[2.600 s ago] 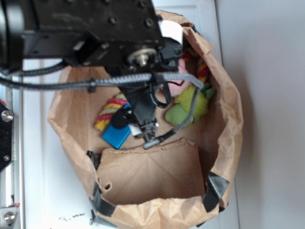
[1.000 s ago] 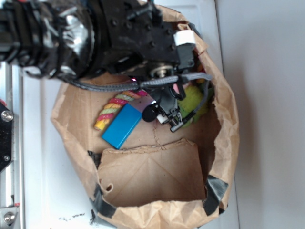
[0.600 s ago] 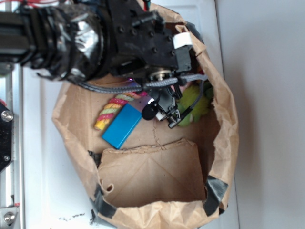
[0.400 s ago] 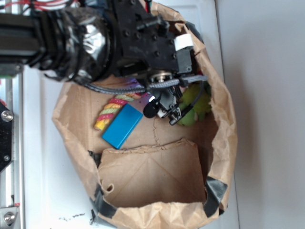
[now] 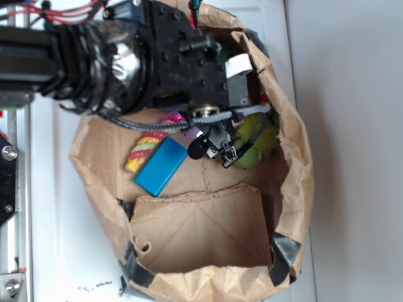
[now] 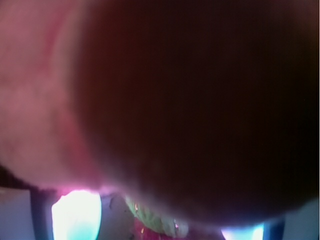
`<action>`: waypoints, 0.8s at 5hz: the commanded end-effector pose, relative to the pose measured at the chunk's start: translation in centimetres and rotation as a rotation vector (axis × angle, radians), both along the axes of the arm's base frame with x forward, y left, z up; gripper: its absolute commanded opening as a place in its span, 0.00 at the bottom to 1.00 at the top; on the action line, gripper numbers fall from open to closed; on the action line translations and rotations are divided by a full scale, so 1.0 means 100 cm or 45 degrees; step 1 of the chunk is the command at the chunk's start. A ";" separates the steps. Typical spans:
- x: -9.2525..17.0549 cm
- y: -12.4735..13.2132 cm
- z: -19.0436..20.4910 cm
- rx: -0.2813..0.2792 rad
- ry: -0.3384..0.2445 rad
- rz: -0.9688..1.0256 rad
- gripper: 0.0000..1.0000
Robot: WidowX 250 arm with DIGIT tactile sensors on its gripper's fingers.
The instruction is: Grab the multicolored rope.
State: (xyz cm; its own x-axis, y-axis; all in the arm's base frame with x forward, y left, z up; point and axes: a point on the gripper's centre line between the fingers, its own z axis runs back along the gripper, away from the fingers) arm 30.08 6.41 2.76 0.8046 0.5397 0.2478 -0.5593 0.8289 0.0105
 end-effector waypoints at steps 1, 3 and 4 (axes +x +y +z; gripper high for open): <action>0.000 -0.014 -0.008 0.007 0.015 -0.029 1.00; -0.003 -0.009 0.001 -0.020 -0.005 -0.025 0.00; -0.004 -0.004 0.007 -0.034 -0.015 -0.026 0.00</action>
State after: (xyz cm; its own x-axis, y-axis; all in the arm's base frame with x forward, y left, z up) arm 29.43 5.80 2.35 0.8172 0.5355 0.2132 -0.5470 0.8371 -0.0057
